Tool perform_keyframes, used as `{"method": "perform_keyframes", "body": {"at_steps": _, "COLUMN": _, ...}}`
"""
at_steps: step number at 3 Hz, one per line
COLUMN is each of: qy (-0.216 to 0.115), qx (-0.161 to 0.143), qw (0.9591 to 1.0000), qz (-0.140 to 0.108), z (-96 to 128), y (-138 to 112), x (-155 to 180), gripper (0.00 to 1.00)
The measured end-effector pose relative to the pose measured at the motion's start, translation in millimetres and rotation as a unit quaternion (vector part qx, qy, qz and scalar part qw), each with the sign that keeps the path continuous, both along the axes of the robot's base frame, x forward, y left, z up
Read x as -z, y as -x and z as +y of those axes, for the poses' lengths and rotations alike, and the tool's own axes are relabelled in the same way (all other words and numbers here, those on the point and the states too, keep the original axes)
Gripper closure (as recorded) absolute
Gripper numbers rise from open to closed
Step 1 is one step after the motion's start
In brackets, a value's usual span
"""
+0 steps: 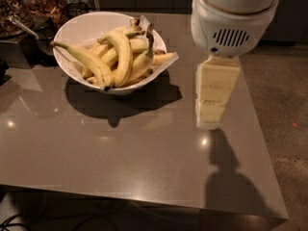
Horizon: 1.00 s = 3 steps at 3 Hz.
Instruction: Pick banana from white bowl
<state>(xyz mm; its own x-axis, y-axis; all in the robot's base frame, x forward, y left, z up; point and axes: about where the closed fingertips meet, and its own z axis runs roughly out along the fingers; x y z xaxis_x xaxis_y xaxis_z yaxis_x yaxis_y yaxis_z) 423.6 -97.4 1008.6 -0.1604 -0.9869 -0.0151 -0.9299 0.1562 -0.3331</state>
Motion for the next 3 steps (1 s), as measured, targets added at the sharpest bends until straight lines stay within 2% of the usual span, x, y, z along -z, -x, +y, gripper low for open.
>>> {"method": "perform_keyframes", "body": {"at_steps": 1, "qy": -0.009, "qx": -0.013, "qw": 0.9997, "qz": -0.021, "z": 14, "y": -1, "x": -9, "gripper": 0.0}}
{"method": "perform_keyframes", "body": {"at_steps": 2, "qy": -0.022, "qx": -0.043, "qw": 0.9988, "qz": -0.006, "z": 58, "y": -19, "x": -13, "gripper": 0.0}}
{"method": "perform_keyframes", "body": {"at_steps": 3, "qy": -0.049, "qx": -0.097, "qw": 0.994, "qz": 0.015, "z": 128, "y": -60, "x": -10, "gripper": 0.0}}
